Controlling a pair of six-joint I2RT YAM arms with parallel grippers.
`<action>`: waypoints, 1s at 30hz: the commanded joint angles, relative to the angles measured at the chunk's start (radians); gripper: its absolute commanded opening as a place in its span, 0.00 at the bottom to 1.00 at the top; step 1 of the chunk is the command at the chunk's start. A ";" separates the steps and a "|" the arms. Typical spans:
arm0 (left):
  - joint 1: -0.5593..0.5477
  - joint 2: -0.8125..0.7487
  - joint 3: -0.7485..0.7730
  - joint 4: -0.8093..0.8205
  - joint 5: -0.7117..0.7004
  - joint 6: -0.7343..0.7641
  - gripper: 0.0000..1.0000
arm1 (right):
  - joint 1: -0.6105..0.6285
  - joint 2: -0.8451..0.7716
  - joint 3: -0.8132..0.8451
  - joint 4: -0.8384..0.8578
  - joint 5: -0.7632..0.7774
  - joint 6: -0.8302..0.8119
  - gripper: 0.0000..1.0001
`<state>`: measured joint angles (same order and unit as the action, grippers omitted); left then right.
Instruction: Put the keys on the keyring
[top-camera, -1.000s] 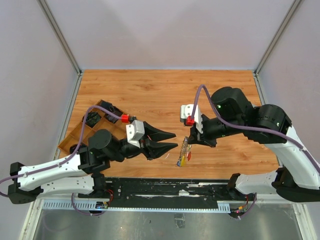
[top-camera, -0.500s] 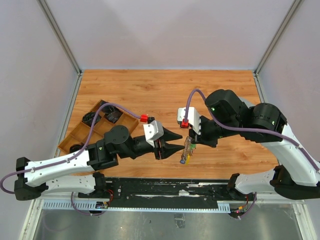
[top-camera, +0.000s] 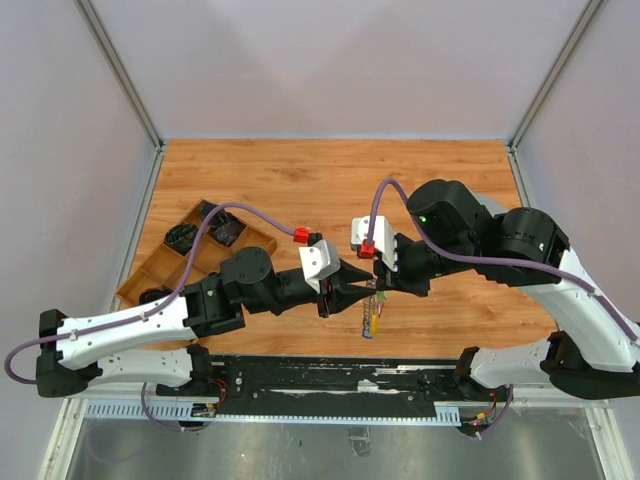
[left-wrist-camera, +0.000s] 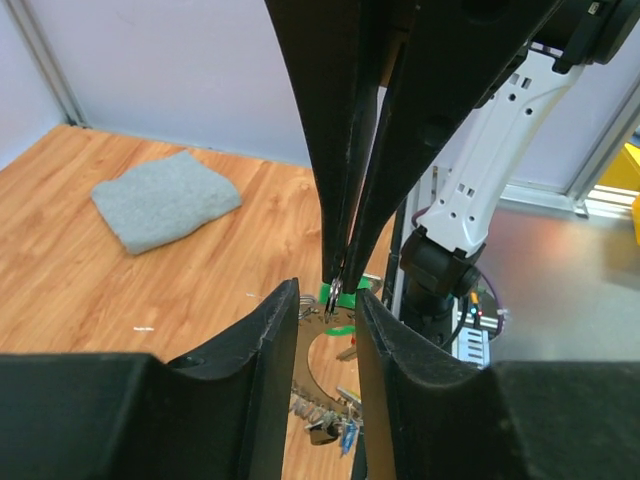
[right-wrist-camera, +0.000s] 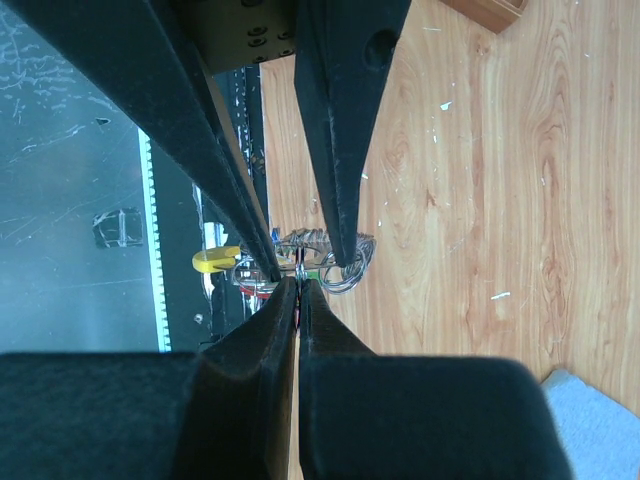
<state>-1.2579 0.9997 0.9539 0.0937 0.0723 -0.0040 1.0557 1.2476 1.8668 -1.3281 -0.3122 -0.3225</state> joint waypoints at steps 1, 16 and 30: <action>0.003 0.011 0.040 -0.006 0.020 0.011 0.32 | 0.029 -0.014 -0.007 0.038 -0.019 -0.001 0.01; 0.003 0.007 0.039 -0.009 0.019 0.018 0.01 | 0.032 -0.049 -0.037 0.109 -0.006 0.029 0.08; 0.003 -0.091 -0.051 0.079 -0.149 -0.032 0.01 | 0.024 -0.270 -0.292 0.594 0.269 0.402 0.43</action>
<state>-1.2587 0.9424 0.9169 0.0921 0.0002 -0.0143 1.0714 1.0241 1.6459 -0.9516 -0.1631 -0.1139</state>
